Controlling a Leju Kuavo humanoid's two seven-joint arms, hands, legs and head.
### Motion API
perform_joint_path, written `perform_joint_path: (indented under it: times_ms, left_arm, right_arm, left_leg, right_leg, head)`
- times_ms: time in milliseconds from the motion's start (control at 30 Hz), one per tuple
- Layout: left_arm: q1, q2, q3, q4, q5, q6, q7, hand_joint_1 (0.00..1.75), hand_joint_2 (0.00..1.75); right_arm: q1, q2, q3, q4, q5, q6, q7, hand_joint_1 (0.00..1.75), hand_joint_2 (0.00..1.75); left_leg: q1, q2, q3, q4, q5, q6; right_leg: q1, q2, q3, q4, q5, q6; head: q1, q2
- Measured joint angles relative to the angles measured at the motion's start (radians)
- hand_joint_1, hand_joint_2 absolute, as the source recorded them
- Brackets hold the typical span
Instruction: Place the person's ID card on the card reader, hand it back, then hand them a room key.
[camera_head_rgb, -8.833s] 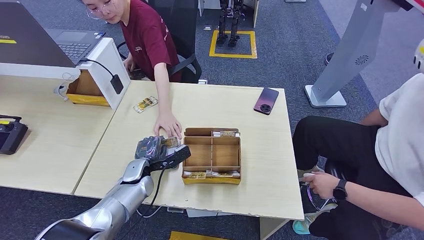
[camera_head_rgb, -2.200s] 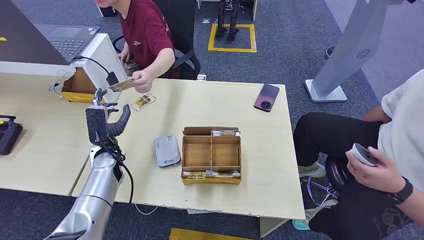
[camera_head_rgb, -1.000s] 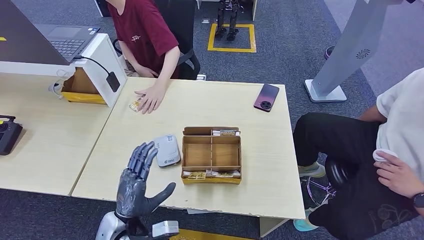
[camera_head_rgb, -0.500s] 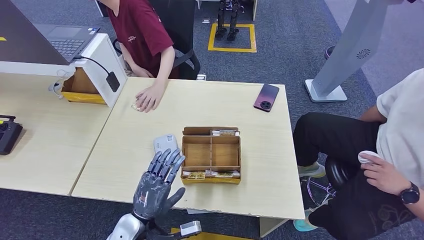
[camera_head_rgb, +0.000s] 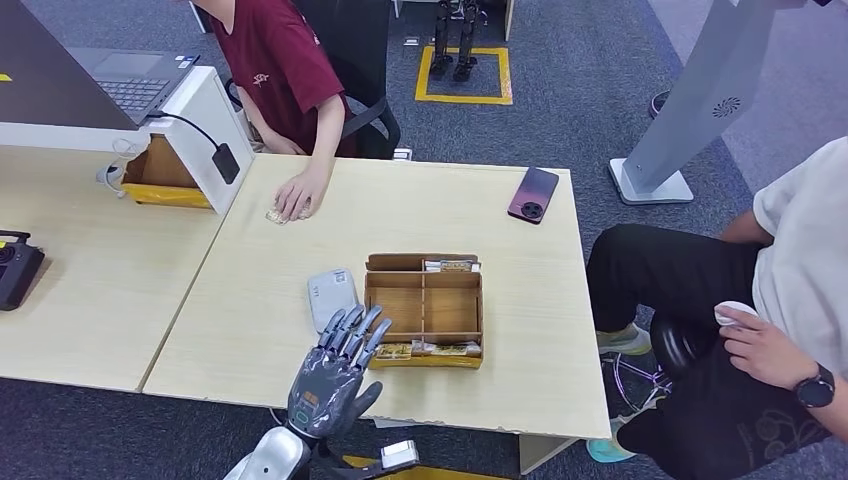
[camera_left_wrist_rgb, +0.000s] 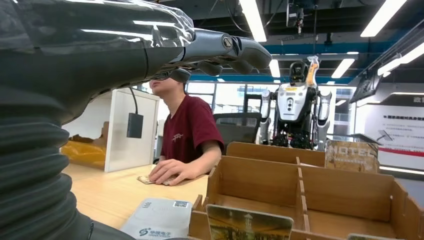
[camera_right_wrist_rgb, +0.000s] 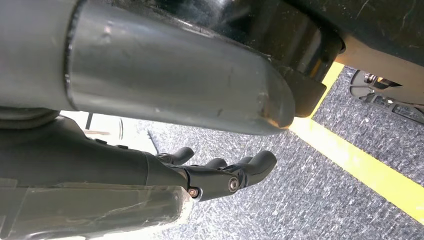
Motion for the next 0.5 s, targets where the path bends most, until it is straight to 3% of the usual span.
perform_joint_path:
  times_ms: [500]
  left_arm:
    - [0.001, -0.005, 0.001, 0.064, 0.027, 0.001, -0.088, 0.00, 1.75]
  right_arm:
    - [0.000, 0.000, 0.001, 0.000, 0.008, 0.006, -0.002, 0.00, 0.00]
  left_leg:
    - [0.000, 0.000, 0.000, 0.000, 0.000, 0.000]
  right_leg:
    - [0.000, 0.000, 0.000, 0.000, 0.000, 0.000]
  head:
    - [0.000, 0.000]
